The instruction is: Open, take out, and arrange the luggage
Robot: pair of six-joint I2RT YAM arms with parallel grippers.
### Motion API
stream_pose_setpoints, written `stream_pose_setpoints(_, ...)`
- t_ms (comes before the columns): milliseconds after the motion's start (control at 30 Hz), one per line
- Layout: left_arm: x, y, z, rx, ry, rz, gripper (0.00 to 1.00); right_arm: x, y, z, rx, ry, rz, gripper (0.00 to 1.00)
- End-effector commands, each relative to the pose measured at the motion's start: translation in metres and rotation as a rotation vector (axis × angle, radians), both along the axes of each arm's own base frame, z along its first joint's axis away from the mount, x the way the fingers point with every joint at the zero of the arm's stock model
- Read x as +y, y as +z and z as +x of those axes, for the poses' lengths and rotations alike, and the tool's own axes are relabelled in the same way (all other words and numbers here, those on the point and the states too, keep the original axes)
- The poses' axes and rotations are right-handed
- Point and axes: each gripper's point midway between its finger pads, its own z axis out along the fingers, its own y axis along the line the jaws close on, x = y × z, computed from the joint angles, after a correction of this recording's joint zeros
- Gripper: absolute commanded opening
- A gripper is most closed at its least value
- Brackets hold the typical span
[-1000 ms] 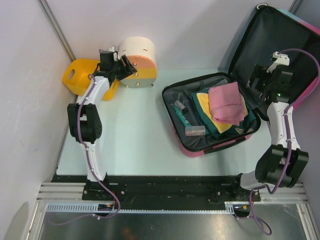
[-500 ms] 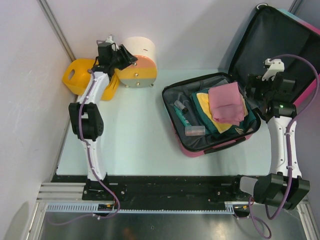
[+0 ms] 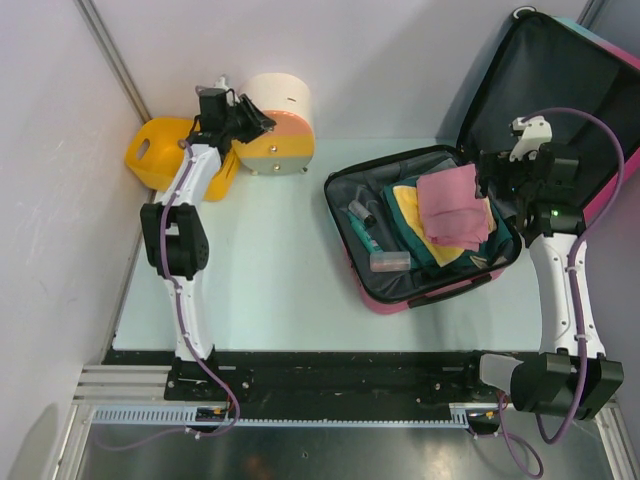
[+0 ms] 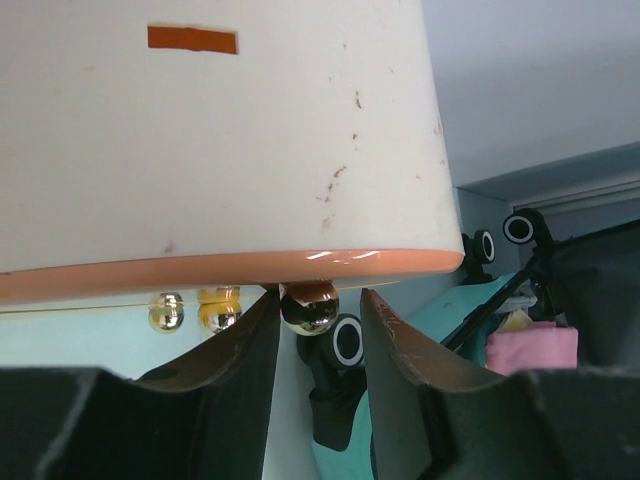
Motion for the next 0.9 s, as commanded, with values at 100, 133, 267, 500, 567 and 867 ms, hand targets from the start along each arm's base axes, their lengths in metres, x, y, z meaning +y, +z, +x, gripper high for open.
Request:
stream_pose_setpoints(100,-0.012,0.007,0.008,-0.028,-0.013,-0.047,0.47,0.012,0.007,0.001,-0.027,0.037,-0.011,1.0)
stream_pose_setpoints(133,-0.012,0.004,0.008,-0.021,-0.013,-0.049,0.46,0.012,0.008,0.001,-0.032,0.036,-0.013,1.0)
stream_pose_setpoints(267,-0.013,0.0,0.007,-0.009,-0.015,-0.055,0.39,0.014,0.01,0.003,-0.039,0.041,-0.015,1.0)
stream_pose_setpoints(500,-0.018,0.013,-0.005,-0.013,-0.056,-0.08,0.13,0.022,0.01,0.002,-0.04,0.071,-0.021,1.0)
stream_pose_setpoints(567,-0.019,0.012,-0.011,-0.001,-0.056,-0.082,0.08,0.026,0.008,0.004,-0.033,0.088,-0.018,1.0)
stream_pose_setpoints(867,-0.023,0.014,-0.051,0.054,-0.085,-0.119,0.05,0.049,0.004,0.014,-0.04,0.17,-0.001,1.0)
